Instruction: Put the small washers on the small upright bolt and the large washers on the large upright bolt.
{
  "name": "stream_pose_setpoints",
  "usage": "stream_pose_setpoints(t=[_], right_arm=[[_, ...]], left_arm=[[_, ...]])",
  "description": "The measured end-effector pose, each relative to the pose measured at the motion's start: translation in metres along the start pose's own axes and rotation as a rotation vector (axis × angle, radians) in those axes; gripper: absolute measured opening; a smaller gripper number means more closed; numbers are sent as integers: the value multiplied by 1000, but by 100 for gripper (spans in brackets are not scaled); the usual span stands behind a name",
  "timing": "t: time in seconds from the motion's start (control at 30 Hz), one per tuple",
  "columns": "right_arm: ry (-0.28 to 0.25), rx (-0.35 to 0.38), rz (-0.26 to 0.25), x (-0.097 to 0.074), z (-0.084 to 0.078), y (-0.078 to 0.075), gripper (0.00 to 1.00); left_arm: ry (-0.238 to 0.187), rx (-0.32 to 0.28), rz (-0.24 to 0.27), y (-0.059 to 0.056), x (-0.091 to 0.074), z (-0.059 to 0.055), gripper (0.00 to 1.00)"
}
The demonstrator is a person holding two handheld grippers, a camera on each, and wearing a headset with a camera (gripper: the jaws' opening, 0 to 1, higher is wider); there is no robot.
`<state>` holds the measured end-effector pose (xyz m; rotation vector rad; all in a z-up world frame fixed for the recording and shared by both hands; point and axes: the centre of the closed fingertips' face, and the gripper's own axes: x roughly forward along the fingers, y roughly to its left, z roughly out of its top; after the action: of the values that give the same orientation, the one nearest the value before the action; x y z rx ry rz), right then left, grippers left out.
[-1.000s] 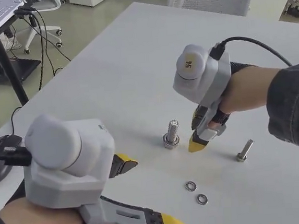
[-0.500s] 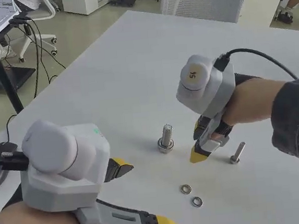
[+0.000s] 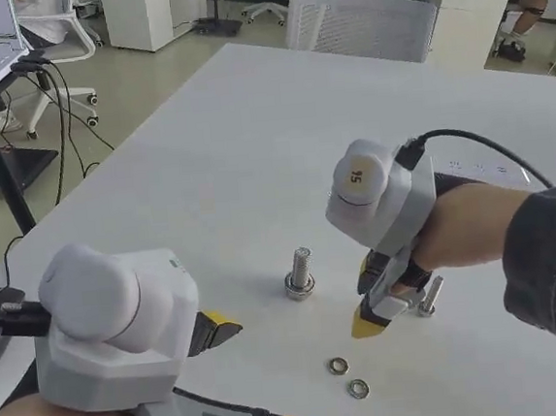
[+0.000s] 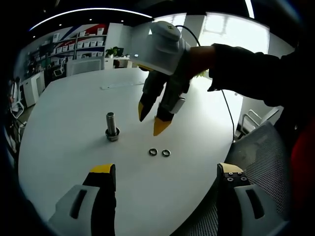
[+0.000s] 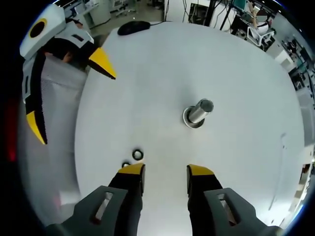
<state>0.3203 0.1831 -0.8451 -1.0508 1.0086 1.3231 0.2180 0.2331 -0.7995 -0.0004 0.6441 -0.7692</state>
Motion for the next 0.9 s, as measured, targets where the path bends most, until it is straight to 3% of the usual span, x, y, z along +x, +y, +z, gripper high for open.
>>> stream_pose_setpoints(t=[0.9], right_arm=[[-17, 18, 49, 11, -6, 40, 33]], left_arm=[[1, 21, -2, -2, 3, 3, 84]])
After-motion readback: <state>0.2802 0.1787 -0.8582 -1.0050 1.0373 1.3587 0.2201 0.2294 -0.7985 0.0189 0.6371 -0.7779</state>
